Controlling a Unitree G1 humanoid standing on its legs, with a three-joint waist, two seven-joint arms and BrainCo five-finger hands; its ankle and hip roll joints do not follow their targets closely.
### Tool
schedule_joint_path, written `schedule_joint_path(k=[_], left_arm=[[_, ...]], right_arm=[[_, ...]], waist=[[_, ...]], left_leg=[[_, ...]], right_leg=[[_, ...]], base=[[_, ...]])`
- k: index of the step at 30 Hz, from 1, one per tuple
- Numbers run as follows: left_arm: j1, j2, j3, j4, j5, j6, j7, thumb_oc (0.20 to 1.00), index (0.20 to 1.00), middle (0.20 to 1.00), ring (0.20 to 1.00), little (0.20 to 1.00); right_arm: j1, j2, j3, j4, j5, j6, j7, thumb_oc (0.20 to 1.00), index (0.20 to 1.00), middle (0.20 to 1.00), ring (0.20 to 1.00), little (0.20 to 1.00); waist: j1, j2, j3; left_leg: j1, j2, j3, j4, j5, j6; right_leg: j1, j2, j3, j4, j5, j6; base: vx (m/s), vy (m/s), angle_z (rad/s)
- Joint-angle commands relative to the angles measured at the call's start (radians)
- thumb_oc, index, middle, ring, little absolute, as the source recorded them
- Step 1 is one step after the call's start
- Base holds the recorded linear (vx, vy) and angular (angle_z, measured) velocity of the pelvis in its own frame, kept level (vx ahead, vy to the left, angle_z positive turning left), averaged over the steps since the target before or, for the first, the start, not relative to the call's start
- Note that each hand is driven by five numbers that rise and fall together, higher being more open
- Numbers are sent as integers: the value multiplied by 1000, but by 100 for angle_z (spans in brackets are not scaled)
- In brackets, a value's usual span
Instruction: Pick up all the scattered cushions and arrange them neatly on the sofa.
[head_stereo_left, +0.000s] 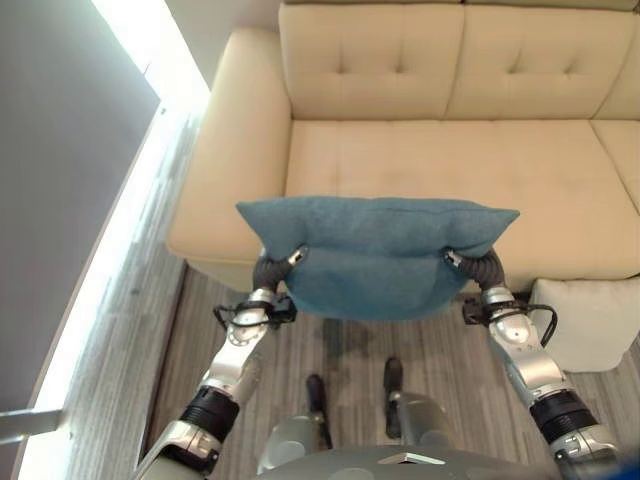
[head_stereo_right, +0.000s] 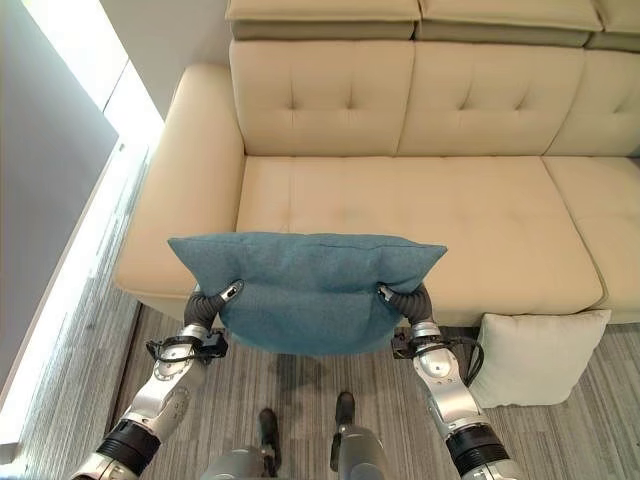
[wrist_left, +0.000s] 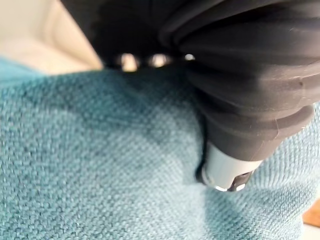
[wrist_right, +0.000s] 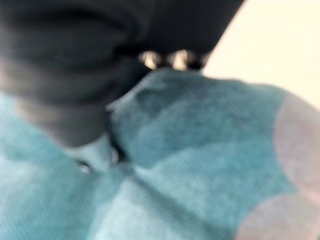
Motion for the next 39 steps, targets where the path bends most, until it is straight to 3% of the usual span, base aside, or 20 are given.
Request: schedule_joint_path(k=[1,2,3,8,10,11,14,16,19,21,22,23,27,30,32,33,34,35,37,39], left_arm=[[-55,-1,3,-88,46,-47,-27,200,200,200,200,200],[-43,7,20,-80,68,-39,-23,200,200,200,200,200],[-42,6,20,-80,68,-39,-23,200,200,200,200,200],[2,14,60,-80,62,-25,-33,200,200,200,200,200],[15,9,60,-76,64,-22,-43,200,200,200,200,200],[6,-3,53,-72,55,-28,-47,200,200,200,200,200],[-1,-16,45,-68,46,-22,-53,200,200,200,200,200],[3,-27,40,-69,43,-20,-52,200,200,200,200,200],[-1,-30,31,-65,42,-18,-50,200,200,200,200,200],[-1,-28,27,-65,52,-15,-46,200,200,200,200,200],[-1,-32,25,-66,53,-13,-42,200,200,200,200,200],[0,-31,27,-70,53,-15,-41,200,200,200,200,200],[8,-17,24,-88,78,-12,-49,200,200,200,200,200],[-2,-11,26,-100,83,-10,-44,200,200,200,200,200],[-3,-6,28,-111,85,-12,-41,200,200,200,200,200],[-3,-6,28,-111,85,-12,-41,200,200,200,200,200],[0,5,29,-120,82,-15,-40,200,200,200,200,200],[2,7,31,-123,85,-13,-40,200,200,200,200,200],[3,9,33,-123,89,-17,-39,200,200,200,200,200],[-6,10,38,-125,87,-22,-40,200,200,200,200,200]], right_arm=[[-38,22,-17,-94,-33,-45,-1,200,200,200,200,200],[-25,30,-18,-85,-33,-45,4,200,200,200,200,200],[-24,30,-18,-85,-33,-45,4,200,200,200,200,200],[-4,19,-13,-85,-25,-42,26,200,200,200,200,200],[20,16,-14,-96,-22,-38,36,200,200,200,200,200],[26,13,-22,-99,-20,-40,30,200,200,200,200,200],[32,8,-30,-109,1,-46,21,200,200,200,200,200],[44,3,-34,-116,5,-43,21,200,200,200,200,200],[41,5,-30,-110,16,-39,18,200,200,200,200,200],[40,5,-29,-114,14,-38,14,200,200,200,200,200],[39,1,-26,-107,2,-37,8,200,200,200,200,200],[38,2,-27,-108,1,-37,5,200,200,200,200,200],[41,16,-28,-115,12,-32,23,200,200,200,200,200],[35,34,-21,-124,16,-31,31,200,200,200,200,200],[22,42,-13,-119,16,-32,31,200,200,200,200,200],[22,42,-13,-119,16,-32,31,200,200,200,200,200],[16,43,-8,-127,12,-33,36,200,200,200,200,200],[19,46,-8,-129,9,-33,36,200,200,200,200,200],[23,48,-5,-130,19,-32,44,200,200,200,200,200],[12,44,-3,-127,23,-33,45,200,200,200,200,200]], waist=[[17,9,-7],[30,20,-8],[29,21,-4],[31,3,-39],[27,-7,-42],[24,-20,-45],[22,-35,-40],[22,-43,-38],[29,-47,-40],[35,-40,-47],[48,-28,-49],[56,-30,-45],[60,-23,-69],[72,-11,-64],[77,-6,-51],[78,-7,-51],[73,1,-36],[69,7,-32],[59,13,-32],[48,15,-32]], left_leg=[[-2,-21,-41,50,-36,21],[37,-19,-18,36,-52,28],[43,-19,-19,35,-54,28],[96,-10,11,30,-82,1],[101,7,-3,89,-77,-20],[56,31,-11,205,-48,-47],[-1,64,-22,348,-28,-67],[-35,78,-17,381,-14,-68],[-97,63,-30,282,-46,-53],[-116,62,-15,158,17,-65],[-148,66,-16,78,96,-82],[-156,62,-27,78,107,-88],[-102,35,-27,34,78,-59],[-59,8,-8,34,42,-20],[-32,-11,4,38,15,7],[-32,-12,5,37,15,7],[-7,-17,10,36,3,25],[1,-18,7,36,-7,30],[22,-20,4,24,-14,27],[32,-21,-6,5,-14,16]], right_leg=[[-25,-72,-6,156,109,130],[-43,-80,-69,200,75,117],[-38,-80,-70,203,70,118],[-13,-18,-163,13,46,88],[45,14,-109,-32,28,72],[81,41,-90,-56,23,48],[127,53,-112,-82,11,17],[159,51,-135,-103,-3,7],[174,44,-132,-116,-19,15],[192,53,-128,-129,-26,21],[208,69,-120,-138,-36,21],[216,67,-115,-133,-42,22],[226,44,-108,-102,-68,41],[205,-9,-102,29,-87,62],[160,-56,-106,138,-46,82],[159,-56,-105,140,-47,83],[113,-64,-80,241,-21,86],[93,-65,-73,263,-21,80],[61,-43,-49,219,-29,70],[28,-15,-14,100,-19,65]], base=[[82,269,-40],[75,146,-46],[117,106,-66],[172,-78,-37],[234,-218,-12],[160,-214,39],[108,-224,35],[125,-147,37],[115,-11,34],[224,60,5],[257,90,6],[263,115,-4],[230,159,-28],[149,198,-33],[100,172,-22],[88,150,-17],[93,131,-8],[169,155,11],[116,38,8],[111,-52,-1]])
